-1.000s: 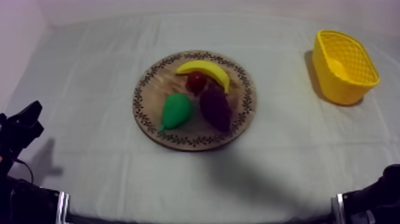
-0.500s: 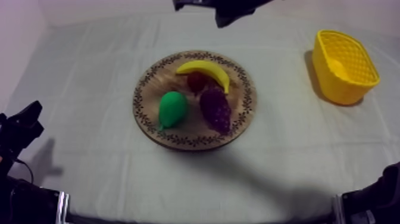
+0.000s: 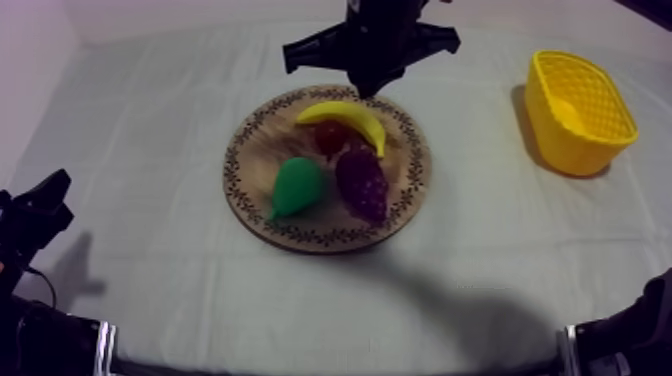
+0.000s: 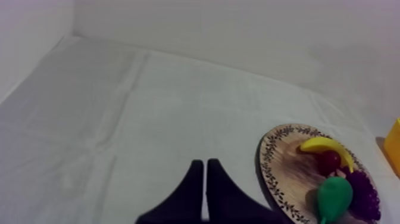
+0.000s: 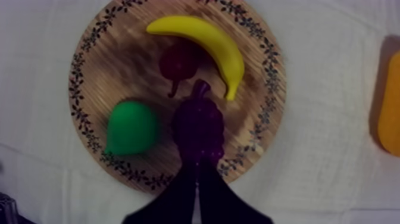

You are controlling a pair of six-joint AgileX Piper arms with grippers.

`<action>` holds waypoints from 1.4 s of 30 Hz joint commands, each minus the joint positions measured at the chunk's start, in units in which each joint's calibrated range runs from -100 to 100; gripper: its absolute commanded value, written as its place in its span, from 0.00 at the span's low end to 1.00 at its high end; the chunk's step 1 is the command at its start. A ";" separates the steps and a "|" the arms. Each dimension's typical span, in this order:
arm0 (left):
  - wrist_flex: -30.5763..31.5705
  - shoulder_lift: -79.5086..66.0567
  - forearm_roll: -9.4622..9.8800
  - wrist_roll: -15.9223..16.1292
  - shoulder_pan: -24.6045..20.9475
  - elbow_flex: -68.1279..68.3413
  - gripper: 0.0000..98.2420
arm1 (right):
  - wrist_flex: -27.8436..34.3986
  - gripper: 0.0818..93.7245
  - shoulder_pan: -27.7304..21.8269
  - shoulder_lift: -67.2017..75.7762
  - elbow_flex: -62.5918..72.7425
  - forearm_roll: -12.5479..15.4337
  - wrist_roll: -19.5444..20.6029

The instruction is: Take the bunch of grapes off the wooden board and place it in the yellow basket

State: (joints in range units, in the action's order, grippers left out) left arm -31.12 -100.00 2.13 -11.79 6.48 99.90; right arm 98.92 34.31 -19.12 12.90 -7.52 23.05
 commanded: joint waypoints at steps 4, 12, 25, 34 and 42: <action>0.00 0.00 0.00 -0.01 -0.01 -0.01 0.00 | 0.27 0.23 -0.55 0.16 -0.53 0.98 0.24; 0.00 0.00 0.00 -0.01 -0.01 -0.01 0.00 | 0.25 0.92 -0.88 1.02 -1.96 1.06 1.15; 0.00 0.00 0.00 -0.01 -0.01 -0.01 0.00 | -6.36 0.99 -1.42 -3.76 -8.72 3.50 -0.89; 0.00 0.00 0.00 -0.01 -0.01 -0.01 0.00 | -18.02 0.98 -2.29 -10.70 -13.00 5.88 -2.60; 0.00 0.00 0.00 -0.01 -0.01 -0.01 0.00 | -23.03 0.93 -3.01 -16.49 -12.41 6.86 -4.12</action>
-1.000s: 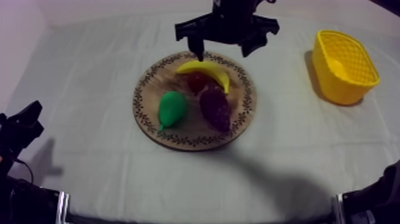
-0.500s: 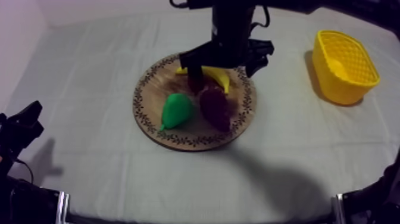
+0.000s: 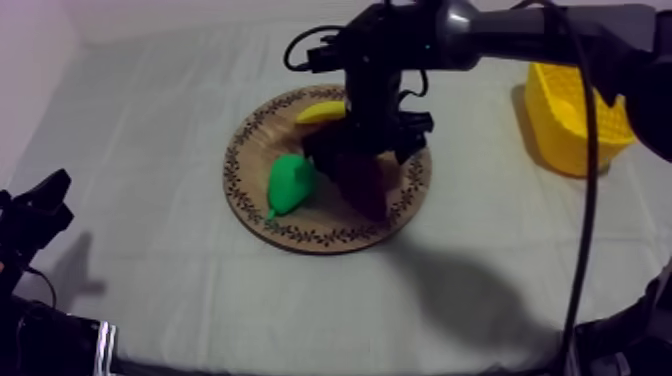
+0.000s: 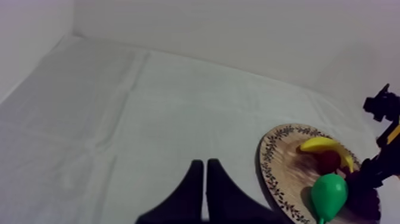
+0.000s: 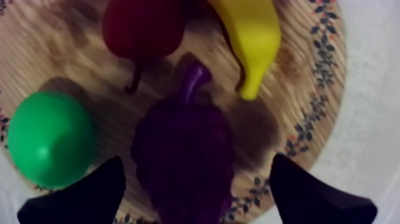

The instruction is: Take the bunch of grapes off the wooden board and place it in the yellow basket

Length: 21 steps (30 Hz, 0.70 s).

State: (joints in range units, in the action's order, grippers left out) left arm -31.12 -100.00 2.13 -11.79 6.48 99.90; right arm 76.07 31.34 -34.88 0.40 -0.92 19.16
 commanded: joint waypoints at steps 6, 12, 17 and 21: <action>0.00 0.00 0.00 -0.01 -0.01 -0.01 0.00 | -1.91 0.85 -0.24 -3.48 0.18 0.66 -1.10; 0.00 0.00 0.00 -0.01 -0.01 -0.01 0.00 | -2.06 0.49 -0.21 -4.14 0.17 0.53 -1.33; 0.00 0.00 0.00 -0.01 -0.01 -0.01 0.00 | -1.65 0.27 -0.07 -3.20 -0.13 0.52 -1.40; 0.00 0.00 0.00 -0.01 -0.01 -0.01 0.00 | -0.37 0.23 -0.23 -0.57 -0.61 0.30 -1.67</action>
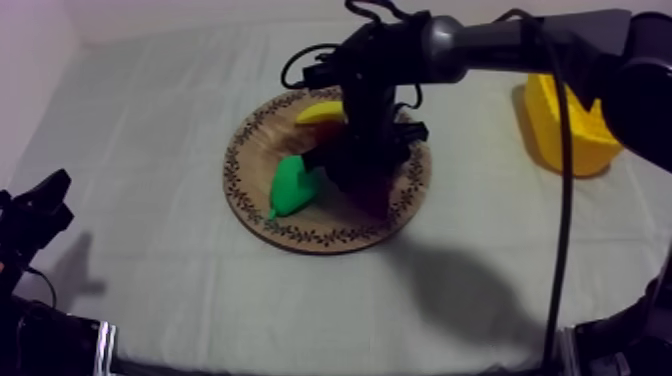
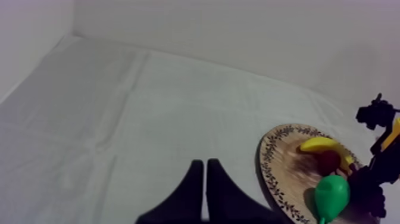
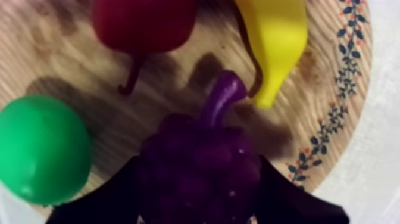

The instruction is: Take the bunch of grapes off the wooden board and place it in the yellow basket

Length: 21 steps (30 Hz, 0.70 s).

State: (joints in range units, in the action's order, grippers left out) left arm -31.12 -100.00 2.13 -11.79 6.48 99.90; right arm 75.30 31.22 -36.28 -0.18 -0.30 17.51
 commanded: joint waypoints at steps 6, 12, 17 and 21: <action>0.00 0.00 0.00 -0.01 -0.01 -0.01 0.00 | 2.45 0.23 -1.96 9.34 -1.41 -1.89 -1.12; 0.00 0.00 0.00 -0.01 -0.01 -0.01 0.00 | 3.65 0.26 -6.64 20.70 -2.59 -4.60 -3.93; 0.00 0.00 0.00 -0.01 -0.01 -0.01 0.00 | 4.62 0.28 -11.84 28.19 -2.02 -6.69 -7.19; 0.00 0.00 0.00 -0.01 -0.01 -0.01 0.00 | 5.09 0.27 -16.57 31.86 -0.14 -7.72 -10.19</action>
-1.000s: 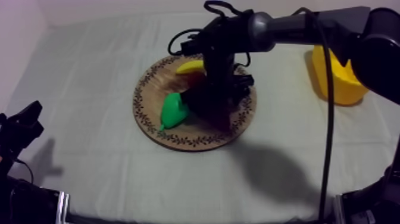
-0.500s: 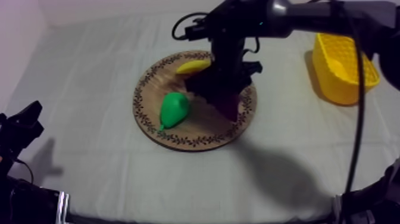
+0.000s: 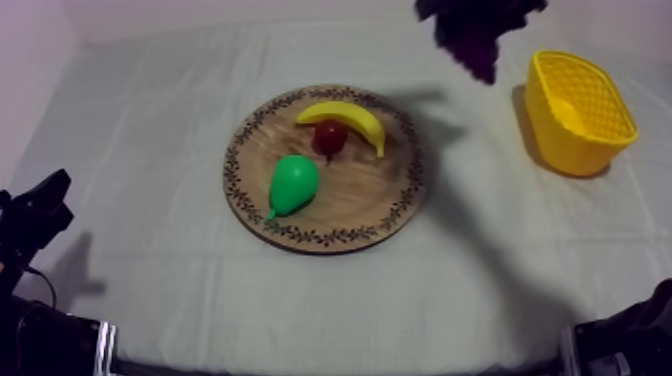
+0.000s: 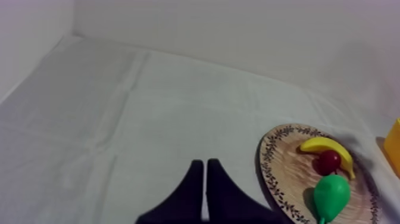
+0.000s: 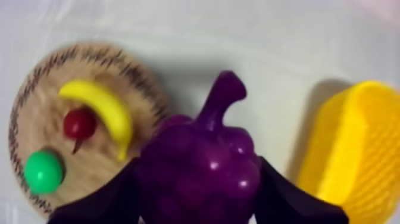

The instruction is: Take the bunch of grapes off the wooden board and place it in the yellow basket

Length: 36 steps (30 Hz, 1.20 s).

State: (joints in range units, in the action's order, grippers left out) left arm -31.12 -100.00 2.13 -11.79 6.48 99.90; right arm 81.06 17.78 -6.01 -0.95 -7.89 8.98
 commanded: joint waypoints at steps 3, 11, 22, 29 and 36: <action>0.00 0.00 0.00 -0.01 -0.01 -0.01 0.00 | -0.55 0.26 -6.93 2.87 2.78 -0.49 -4.12; 0.00 0.00 0.00 -0.01 -0.01 -0.01 0.00 | -5.89 0.28 -16.95 3.04 4.74 0.19 -11.03; 0.00 0.00 0.00 -0.01 -0.01 -0.01 0.00 | -17.42 0.31 -25.02 -2.87 -3.08 4.23 -18.09; 0.00 0.00 0.00 -0.01 -0.01 -0.01 0.00 | -17.89 0.33 -25.66 -8.48 -7.82 6.70 -20.17; 0.00 0.00 0.00 -0.01 -0.01 -0.01 0.00 | -18.56 0.42 -25.54 -13.27 -9.90 7.93 -18.95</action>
State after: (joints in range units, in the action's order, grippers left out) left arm -31.12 -100.00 2.13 -11.79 6.48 99.90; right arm 62.33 -7.80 -18.70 -10.83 0.00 -10.79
